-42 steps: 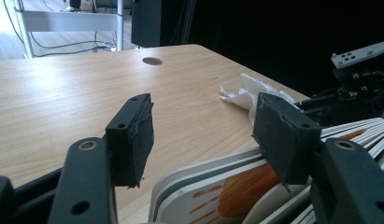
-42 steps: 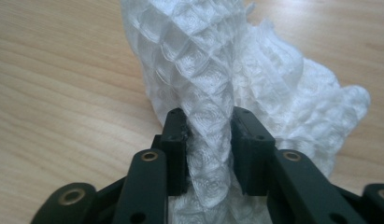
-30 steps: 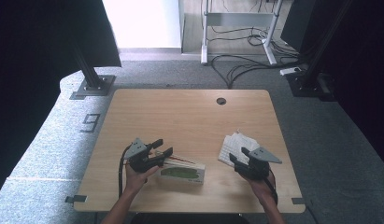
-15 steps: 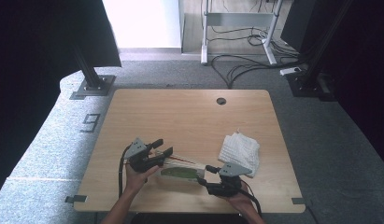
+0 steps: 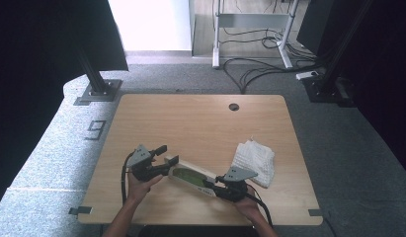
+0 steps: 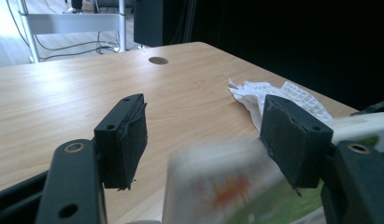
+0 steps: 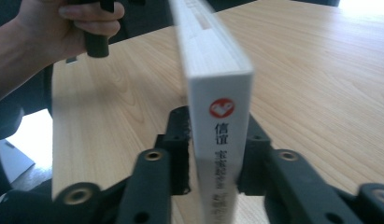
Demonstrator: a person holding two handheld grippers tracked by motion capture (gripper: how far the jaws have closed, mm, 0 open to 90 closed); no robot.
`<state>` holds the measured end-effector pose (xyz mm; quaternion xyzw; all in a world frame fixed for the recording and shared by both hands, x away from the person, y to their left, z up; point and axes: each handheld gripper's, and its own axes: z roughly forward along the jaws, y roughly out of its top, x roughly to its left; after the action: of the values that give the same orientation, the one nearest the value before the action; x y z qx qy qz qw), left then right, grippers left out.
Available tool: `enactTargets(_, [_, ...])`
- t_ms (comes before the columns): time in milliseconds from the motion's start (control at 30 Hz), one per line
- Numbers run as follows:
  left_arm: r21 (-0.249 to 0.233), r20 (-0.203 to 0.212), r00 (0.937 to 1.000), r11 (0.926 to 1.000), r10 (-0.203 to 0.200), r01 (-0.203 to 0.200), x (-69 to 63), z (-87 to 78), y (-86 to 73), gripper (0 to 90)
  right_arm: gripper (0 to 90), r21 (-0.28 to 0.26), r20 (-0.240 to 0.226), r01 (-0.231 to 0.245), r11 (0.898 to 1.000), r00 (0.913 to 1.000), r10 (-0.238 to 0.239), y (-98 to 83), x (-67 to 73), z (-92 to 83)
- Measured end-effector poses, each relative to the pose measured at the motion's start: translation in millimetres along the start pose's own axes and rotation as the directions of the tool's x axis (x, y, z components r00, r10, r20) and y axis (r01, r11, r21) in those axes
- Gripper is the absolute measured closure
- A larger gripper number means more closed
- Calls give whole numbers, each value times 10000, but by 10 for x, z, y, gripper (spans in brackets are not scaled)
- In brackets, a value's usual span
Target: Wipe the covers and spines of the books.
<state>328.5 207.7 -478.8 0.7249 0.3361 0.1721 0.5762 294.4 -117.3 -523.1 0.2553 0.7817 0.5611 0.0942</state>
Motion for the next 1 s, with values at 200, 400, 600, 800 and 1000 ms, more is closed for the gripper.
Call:
enactTargets(200, [329, 293, 9994, 9993, 194, -204, 62, -84, -71, 301, 735, 4, -228, 1, 10000, 9997, -1, 4, -53, -4])
enactTargets(400, [1219, 978, 9944, 9911, 412, -531, 49, 24, -185, 284, 735, 59, -455, 116, 9999, 9989, -113, 15, -101, -74])
enactTargets(600, [1836, 1519, 9864, 9788, 626, -904, -39, 192, -263, 291, 735, 130, -595, 55, 9999, 9982, -47, 7, -167, -137])
enactTargets(800, [1789, 1107, 9924, 9812, 529, -723, -70, 242, -286, 312, 720, 149, -579, -252, 9996, 9980, 260, 3, -271, -125])
enactTargets(1000, [1854, 1006, 9939, 9807, 442, -624, -43, 286, -300, 302, 728, 189, -689, -330, 9993, 9970, 343, 16, -344, -111])
